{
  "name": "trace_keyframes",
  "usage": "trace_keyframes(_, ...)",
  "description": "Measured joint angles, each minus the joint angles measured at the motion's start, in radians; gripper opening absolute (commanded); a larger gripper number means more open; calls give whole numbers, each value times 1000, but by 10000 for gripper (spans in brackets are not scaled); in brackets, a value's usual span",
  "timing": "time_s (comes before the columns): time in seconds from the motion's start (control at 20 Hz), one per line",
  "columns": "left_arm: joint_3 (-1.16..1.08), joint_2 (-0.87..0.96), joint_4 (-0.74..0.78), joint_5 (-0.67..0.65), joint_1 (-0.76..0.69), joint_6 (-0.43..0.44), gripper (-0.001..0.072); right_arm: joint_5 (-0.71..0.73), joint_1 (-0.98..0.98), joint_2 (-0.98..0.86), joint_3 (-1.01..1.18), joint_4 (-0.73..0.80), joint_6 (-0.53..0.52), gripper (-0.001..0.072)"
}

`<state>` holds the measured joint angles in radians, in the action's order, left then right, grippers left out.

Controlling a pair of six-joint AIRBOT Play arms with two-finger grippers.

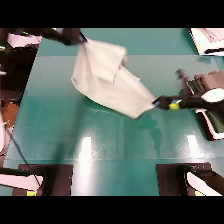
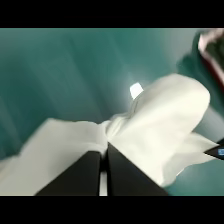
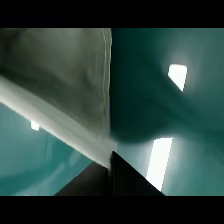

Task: Fold the shirts.

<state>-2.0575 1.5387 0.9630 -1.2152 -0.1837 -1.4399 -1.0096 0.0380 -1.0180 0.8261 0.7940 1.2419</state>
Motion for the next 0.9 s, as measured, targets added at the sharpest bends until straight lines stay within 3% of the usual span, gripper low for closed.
trace_keyframes(0.55, -1, -430, -66, 191, 39, -17, 25, -23, 106, 163, 636, 20, 24, 13)
trace_keyframes(0.9, 31, -564, -220, 201, 40, 85, 25, -117, 107, 97, 958, 52, 55, 13)
